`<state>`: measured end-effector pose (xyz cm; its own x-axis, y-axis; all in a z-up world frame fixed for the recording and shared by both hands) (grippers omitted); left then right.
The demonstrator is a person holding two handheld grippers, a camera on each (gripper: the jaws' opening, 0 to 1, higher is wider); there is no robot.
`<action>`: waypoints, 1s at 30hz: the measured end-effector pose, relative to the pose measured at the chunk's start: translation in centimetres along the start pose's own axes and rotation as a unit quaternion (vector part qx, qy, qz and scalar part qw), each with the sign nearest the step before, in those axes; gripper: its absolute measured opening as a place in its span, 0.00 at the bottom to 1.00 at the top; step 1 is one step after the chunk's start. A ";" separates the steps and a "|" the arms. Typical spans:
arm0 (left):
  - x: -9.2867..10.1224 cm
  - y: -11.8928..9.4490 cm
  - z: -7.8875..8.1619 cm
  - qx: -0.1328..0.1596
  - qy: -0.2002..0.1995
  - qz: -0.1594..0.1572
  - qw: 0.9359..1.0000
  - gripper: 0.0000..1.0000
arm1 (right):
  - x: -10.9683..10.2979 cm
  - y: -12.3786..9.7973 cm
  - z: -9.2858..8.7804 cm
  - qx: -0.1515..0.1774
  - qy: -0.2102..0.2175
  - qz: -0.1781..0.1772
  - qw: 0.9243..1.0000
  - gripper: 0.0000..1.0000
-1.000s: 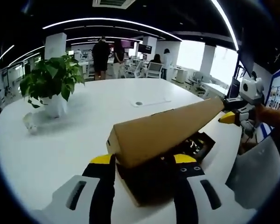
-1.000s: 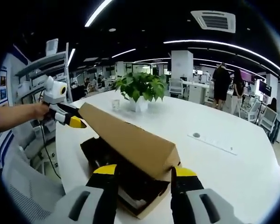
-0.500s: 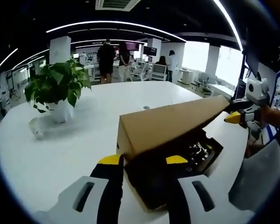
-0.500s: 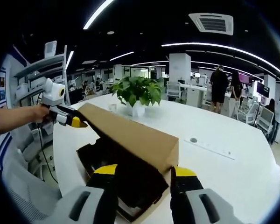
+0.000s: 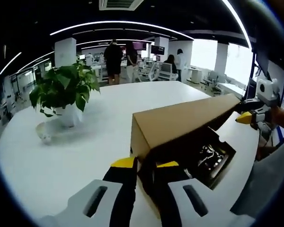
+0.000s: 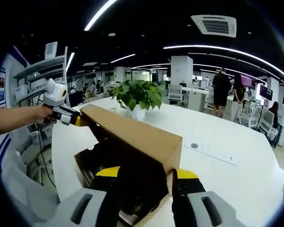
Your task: Operate the shoe box by opening the lid, removing the specified soft item, and placing it in the target area until the item is outside and the box remains undamaged.
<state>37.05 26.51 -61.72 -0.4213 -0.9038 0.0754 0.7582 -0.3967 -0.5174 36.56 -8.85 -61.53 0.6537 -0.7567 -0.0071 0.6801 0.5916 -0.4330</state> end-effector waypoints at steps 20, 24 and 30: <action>-0.9 0.8 1.2 0.004 -0.002 0.011 1.000 0.02 | 2.1 1.0 0.9 0.009 -0.018 -0.004 1.000 0.31; -1.2 1.0 1.5 0.004 -0.008 0.010 1.000 0.01 | 2.3 1.2 1.0 0.013 -0.025 -0.004 1.000 0.30; -1.5 1.3 1.7 0.002 -0.007 0.010 1.000 0.01 | 2.5 1.6 0.3 0.004 -0.026 -0.003 1.000 0.30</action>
<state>39.51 27.09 -61.08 -0.3994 -0.9136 0.0769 0.7687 -0.3794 -0.5149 39.39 -9.71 -61.95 0.6663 -0.7445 0.0418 0.6858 0.5898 -0.4264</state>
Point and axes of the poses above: the point that each gripper's makers call its tool centre point, and the gripper's own axes: y roughly forward along the fingers, x roughly to its right, z roughly out of its top, the point moved 10 cm from there along -y, roughly backward along the fingers, and after that the axes turned 1 degree about -z, right-handed, at the moved point
